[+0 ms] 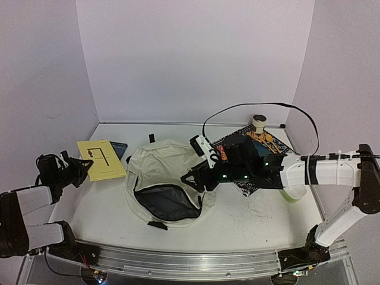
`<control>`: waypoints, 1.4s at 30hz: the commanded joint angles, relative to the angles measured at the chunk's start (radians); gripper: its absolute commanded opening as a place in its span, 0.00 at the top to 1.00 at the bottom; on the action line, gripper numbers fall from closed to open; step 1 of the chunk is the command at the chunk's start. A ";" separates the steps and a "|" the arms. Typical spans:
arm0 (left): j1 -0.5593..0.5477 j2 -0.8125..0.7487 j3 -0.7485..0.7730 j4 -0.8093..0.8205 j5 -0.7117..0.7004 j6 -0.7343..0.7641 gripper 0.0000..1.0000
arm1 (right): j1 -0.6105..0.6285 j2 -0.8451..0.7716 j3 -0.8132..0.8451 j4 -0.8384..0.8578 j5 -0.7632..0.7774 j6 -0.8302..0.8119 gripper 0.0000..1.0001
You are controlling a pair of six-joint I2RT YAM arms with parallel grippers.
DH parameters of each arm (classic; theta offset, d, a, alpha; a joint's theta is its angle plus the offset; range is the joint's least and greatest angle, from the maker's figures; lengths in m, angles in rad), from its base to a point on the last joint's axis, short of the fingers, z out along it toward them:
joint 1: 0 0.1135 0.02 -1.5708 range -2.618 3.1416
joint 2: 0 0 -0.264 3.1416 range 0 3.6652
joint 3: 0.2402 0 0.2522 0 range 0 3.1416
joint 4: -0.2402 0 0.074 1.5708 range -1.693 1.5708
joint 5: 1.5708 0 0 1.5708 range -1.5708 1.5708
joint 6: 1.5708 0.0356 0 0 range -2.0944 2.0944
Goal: Pack the student bag
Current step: Place the largest pocket of the student bag, then pass from the left arm to the right
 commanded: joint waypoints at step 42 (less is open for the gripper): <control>-0.990 -0.209 -0.011 0.327 -0.720 -0.392 1.00 | 0.181 0.316 -0.224 1.267 0.212 0.767 0.06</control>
